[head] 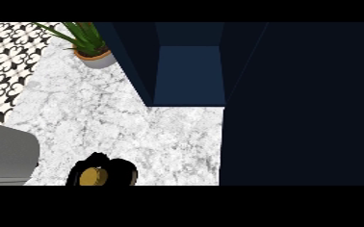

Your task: Pick up the wine, place it into the cabinet and close the cabinet

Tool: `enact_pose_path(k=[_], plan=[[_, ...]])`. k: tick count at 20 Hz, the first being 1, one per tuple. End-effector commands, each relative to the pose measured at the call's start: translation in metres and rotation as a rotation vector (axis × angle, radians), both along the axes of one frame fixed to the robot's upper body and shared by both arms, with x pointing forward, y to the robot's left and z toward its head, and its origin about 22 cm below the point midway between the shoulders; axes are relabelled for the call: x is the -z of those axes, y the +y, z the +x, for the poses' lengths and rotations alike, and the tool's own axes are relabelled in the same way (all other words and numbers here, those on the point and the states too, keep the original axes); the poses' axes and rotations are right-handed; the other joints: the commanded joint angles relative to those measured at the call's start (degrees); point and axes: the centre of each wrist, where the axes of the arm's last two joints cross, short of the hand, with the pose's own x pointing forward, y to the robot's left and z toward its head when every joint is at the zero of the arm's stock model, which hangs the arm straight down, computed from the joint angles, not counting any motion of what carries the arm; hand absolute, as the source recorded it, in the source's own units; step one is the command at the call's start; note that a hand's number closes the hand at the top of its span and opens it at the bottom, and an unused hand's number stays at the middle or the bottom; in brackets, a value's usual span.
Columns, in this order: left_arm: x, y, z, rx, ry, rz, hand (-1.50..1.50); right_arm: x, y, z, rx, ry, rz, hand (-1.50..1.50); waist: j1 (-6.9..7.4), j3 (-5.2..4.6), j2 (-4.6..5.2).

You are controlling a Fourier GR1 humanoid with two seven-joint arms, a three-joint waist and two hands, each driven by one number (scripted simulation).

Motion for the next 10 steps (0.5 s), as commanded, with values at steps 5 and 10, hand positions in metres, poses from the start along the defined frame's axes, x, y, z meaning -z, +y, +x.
enact_pose_path(k=[5,10], plan=[[-0.046,-0.027,0.000,0.072,-0.066,-0.051,1.50,0.002,0.012,-0.003,-0.019,0.002,-0.005,-1.50,-0.01,-0.18,0.15],[-0.093,-0.031,0.001,0.074,-0.095,-0.076,1.50,-0.013,-0.002,-0.019,0.003,0.004,-0.018,-1.50,-0.09,-0.18,0.13]])
